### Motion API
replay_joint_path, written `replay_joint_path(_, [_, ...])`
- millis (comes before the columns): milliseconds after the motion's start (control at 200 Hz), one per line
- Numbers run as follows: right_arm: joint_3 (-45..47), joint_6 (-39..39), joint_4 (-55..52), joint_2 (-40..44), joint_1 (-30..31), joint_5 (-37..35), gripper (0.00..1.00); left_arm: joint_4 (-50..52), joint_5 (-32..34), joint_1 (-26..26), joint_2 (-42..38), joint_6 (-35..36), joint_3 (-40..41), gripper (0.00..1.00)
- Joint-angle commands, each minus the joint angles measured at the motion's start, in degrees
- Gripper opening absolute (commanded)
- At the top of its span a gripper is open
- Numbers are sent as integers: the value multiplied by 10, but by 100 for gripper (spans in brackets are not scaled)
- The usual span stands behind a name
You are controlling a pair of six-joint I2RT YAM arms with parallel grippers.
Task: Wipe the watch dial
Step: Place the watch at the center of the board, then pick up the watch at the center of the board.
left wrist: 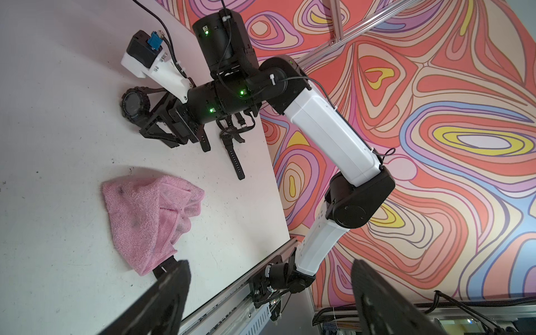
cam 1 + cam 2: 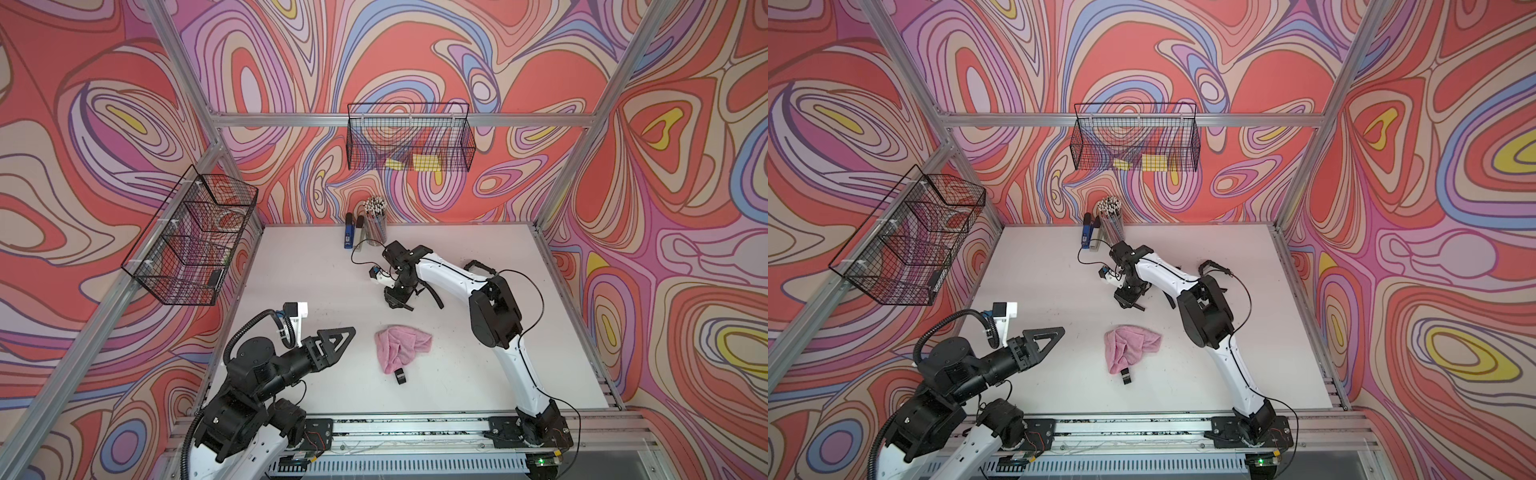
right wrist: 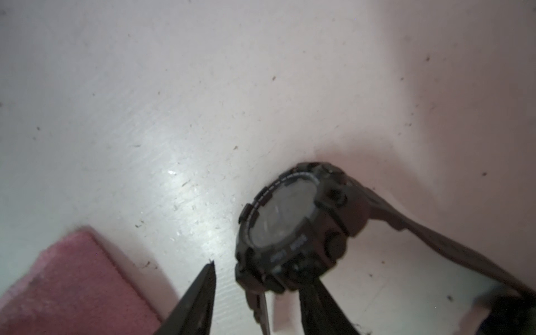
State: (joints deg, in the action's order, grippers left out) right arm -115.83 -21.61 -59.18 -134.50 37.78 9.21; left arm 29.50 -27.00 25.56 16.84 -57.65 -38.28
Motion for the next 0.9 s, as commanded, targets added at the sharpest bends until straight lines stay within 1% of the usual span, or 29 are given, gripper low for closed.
replay_joint_path(0, [-4,1,8,26,-3,-3,71,15,-20,0,-8,4,14,87])
replay_joint_path(25, [-4,3,11,35,-3,-3,77,20,-19,1,-10,6,15,87])
replay_joint_path(60, [-4,6,13,55,-3,-4,82,28,-17,0,-12,8,16,87])
replay_joint_path(115, [-8,17,10,87,-3,-5,88,42,-12,1,-17,13,17,87])
replay_joint_path(150, [-5,29,7,111,-2,-2,93,49,-8,1,-19,15,19,86])
replay_joint_path(200, [22,52,14,159,3,2,95,55,-5,1,-24,15,23,86])
replay_joint_path(265, [109,86,53,234,24,-3,96,61,0,0,-30,15,30,85])
replay_joint_path(345, [224,135,95,320,69,-37,96,60,7,1,-40,10,43,85])
replay_joint_path(421, [321,201,131,392,113,-54,96,53,5,1,-45,5,53,85])
replay_joint_path(491, [405,263,171,445,150,-62,94,57,1,1,-46,7,56,85])
replay_joint_path(576, [479,334,209,492,182,-74,91,77,0,2,-44,18,51,85])
replay_joint_path(646, [520,385,232,512,209,-90,86,95,4,1,-46,26,46,85])
replay_joint_path(731, [550,436,246,515,242,-114,83,101,9,2,-54,24,48,85])
replay_joint_path(896, [586,489,278,494,265,-123,79,100,12,1,-80,6,61,84])
